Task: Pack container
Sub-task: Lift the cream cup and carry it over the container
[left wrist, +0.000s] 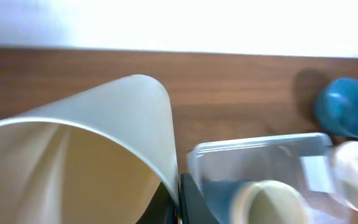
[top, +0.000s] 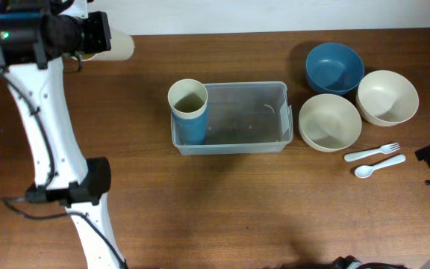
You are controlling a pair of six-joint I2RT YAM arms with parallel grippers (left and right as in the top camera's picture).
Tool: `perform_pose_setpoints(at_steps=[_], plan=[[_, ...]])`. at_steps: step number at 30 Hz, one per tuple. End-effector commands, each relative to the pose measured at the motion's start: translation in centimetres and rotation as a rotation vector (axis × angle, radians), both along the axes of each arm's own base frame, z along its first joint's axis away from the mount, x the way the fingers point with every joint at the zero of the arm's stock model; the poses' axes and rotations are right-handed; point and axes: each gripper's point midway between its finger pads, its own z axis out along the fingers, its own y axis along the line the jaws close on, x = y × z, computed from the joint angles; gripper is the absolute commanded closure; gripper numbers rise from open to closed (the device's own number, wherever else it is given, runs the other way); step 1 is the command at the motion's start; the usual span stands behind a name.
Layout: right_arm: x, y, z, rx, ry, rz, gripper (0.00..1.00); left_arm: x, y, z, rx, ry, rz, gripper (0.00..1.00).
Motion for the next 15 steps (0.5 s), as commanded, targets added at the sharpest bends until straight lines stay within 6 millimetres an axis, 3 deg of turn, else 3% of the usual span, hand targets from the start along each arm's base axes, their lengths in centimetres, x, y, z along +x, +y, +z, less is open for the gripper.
perform_pose_setpoints(at_steps=[1, 9, 15], plan=[[-0.2, -0.3, -0.1, -0.005, 0.008, -0.018, 0.01, -5.0, -4.0, 7.1, -0.038, -0.173, -0.112, 0.98], [-0.2, -0.3, -0.1, -0.005, 0.008, -0.018, 0.01, -11.0, -10.1, 11.9, -0.057, -0.297, -0.280, 0.98], [-0.2, -0.3, -0.1, -0.005, 0.008, -0.018, 0.01, -12.1, -12.9, 11.3, -0.064, -0.265, -0.357, 0.98]])
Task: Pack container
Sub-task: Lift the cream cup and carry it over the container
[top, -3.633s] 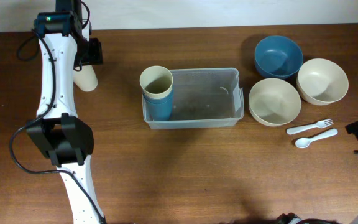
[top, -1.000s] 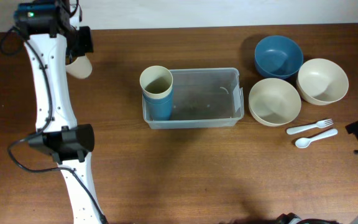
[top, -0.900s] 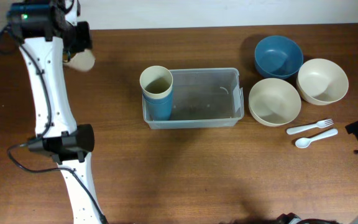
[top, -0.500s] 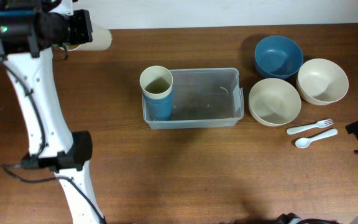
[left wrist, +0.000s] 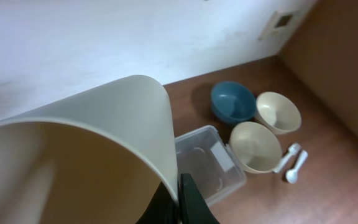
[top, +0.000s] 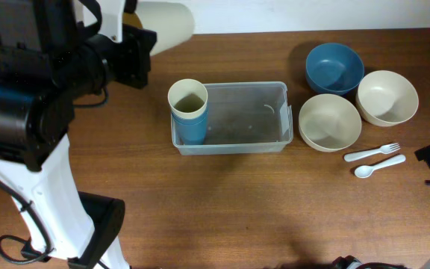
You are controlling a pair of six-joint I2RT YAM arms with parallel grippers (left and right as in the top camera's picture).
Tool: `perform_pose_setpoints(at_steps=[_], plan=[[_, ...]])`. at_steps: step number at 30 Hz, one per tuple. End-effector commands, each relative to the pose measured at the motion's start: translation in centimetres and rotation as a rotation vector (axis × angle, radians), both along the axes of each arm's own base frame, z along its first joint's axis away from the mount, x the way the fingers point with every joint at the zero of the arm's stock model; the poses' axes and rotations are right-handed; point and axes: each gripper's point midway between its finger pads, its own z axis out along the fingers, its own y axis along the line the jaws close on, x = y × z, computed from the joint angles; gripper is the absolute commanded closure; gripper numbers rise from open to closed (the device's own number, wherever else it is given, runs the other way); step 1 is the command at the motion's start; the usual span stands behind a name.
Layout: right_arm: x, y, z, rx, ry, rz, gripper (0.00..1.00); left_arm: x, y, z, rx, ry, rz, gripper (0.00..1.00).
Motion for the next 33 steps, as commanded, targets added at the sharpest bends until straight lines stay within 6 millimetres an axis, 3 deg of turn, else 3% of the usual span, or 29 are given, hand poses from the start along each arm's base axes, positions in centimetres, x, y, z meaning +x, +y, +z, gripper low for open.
perform_pose_setpoints(at_steps=[1, 9, 21, 33], plan=[[-0.2, -0.3, -0.1, -0.005, 0.007, -0.018, 0.01, 0.1, -1.6, -1.5, 0.013, 0.055, -0.043, 0.98], [-0.2, -0.3, -0.1, -0.005, 0.007, -0.018, 0.01, 1.7, -2.2, -6.6, 0.090, 0.229, -0.031, 0.98], [-0.2, -0.3, -0.1, -0.005, 0.007, -0.018, 0.01, 0.0, -1.8, -5.1, 0.080, 0.198, -0.034, 0.98], [-0.2, -0.3, -0.1, -0.005, 0.007, -0.018, 0.01, -1.1, -1.4, -8.3, 0.121, 0.327, -0.036, 0.98]])
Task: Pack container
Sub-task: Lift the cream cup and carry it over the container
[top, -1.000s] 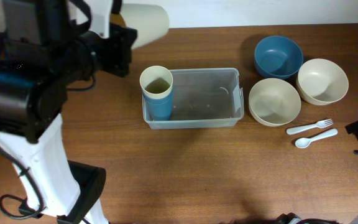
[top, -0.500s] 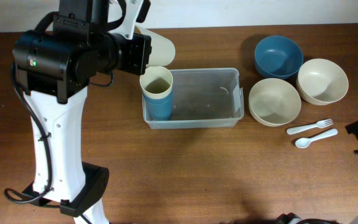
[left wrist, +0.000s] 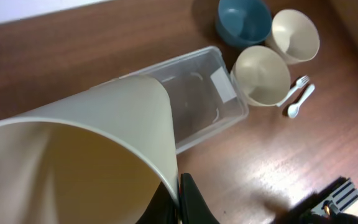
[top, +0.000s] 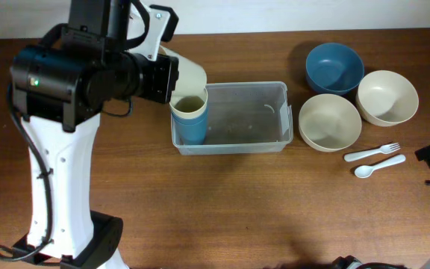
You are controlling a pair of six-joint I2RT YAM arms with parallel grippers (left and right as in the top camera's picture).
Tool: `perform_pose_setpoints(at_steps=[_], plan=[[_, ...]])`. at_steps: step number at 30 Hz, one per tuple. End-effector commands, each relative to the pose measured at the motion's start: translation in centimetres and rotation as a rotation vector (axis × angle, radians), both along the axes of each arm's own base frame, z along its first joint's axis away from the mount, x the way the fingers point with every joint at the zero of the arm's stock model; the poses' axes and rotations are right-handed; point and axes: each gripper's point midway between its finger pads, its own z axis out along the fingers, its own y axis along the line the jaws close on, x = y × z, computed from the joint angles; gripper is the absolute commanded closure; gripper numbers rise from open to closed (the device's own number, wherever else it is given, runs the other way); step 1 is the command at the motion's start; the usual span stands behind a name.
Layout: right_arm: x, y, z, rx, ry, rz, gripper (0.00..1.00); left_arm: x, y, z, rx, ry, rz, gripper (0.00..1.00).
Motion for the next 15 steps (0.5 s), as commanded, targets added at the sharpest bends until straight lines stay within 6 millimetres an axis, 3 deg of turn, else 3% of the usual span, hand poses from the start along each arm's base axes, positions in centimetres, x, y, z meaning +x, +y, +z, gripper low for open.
perform_pose_setpoints(at_steps=[1, 15], plan=[[-0.25, -0.29, -0.14, -0.005, 0.008, -0.018, 0.01, -0.70, 0.22, 0.48, 0.003, -0.014, 0.001, 0.98], [-0.25, -0.29, -0.14, -0.005, 0.008, -0.018, 0.01, -0.57, 0.37, 0.02, 0.015, -0.002, 0.007, 0.98]])
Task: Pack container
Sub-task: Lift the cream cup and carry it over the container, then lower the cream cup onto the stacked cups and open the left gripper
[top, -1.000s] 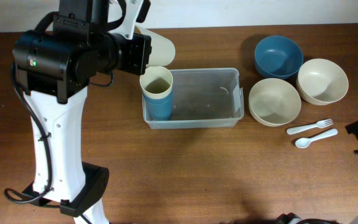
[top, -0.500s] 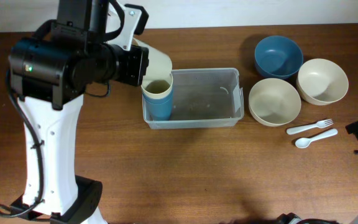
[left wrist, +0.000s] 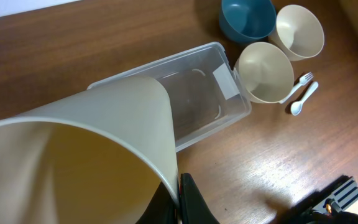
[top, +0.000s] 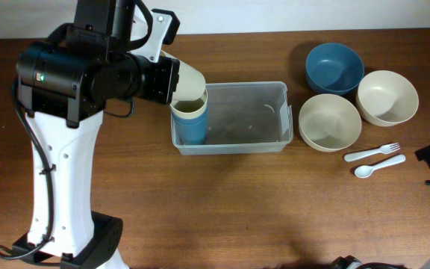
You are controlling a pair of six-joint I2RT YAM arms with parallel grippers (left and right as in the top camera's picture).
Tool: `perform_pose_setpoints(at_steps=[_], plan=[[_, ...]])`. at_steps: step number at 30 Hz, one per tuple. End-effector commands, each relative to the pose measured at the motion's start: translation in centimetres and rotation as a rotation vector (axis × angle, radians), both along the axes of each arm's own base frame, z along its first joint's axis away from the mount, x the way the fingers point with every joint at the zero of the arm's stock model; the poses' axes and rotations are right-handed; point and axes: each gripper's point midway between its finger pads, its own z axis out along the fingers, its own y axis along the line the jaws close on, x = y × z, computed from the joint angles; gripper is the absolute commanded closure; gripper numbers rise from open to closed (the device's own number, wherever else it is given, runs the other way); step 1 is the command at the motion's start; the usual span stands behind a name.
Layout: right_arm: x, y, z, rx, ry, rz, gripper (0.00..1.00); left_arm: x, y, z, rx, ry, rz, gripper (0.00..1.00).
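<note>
My left gripper (left wrist: 179, 200) is shut on the rim of a cream cup (left wrist: 92, 155). In the overhead view this cup (top: 189, 78) hangs tilted just above the left end of the clear plastic container (top: 252, 88). A blue cup (top: 191, 130) with a cream cup (top: 189, 104) nested in it stands upright in that end. The rest of the container (left wrist: 194, 93) holds nothing. The wrist hides the fingers from overhead. My right gripper is out of view.
To the right of the container sit a blue bowl (top: 334, 67) and two cream bowls (top: 329, 122) (top: 387, 97). In front of them lie a white fork (top: 372, 152) and a white spoon (top: 379, 165). A dark part of the right arm shows at the right edge.
Almost nothing differs. The held cream cup has shifted very slightly and still hangs tilted over the stacked cups at the container's left end.
My left gripper first held the cream cup at the table's far left back. Then it held the cup high at the back edge, left of the container. Later the cup hung tilted over the nested cups in the container, and it stays there now.
</note>
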Motion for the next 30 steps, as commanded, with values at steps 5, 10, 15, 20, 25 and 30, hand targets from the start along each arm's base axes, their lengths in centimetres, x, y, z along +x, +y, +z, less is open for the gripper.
perform_pose_setpoints(at_steps=[5, 10, 15, 20, 25, 30], plan=[[-0.2, -0.3, -0.1, -0.005, 0.008, -0.018, 0.01, -0.6, 0.2, -0.7, 0.018, 0.024, 0.002, 0.99], [-0.2, -0.3, -0.1, -0.005, 0.008, -0.018, 0.01, -0.2, 0.8, -1.4, 0.056, 0.035, 0.025, 0.98], [-0.2, -0.3, -0.1, -0.005, 0.008, -0.018, 0.01, -0.2, 1.0, -1.5, 0.063, 0.033, 0.031, 0.98], [-0.2, -0.3, -0.1, -0.005, 0.008, -0.018, 0.01, -0.2, 1.0, -1.5, 0.064, 0.032, 0.031, 0.96], [-0.2, -0.3, -0.1, -0.005, 0.008, -0.018, 0.01, -0.1, 1.2, -1.5, 0.075, 0.028, 0.039, 0.87], [-0.2, -0.3, -0.1, -0.005, 0.008, -0.017, 0.01, 0.0, 1.3, -1.5, 0.077, 0.027, 0.042, 0.77]])
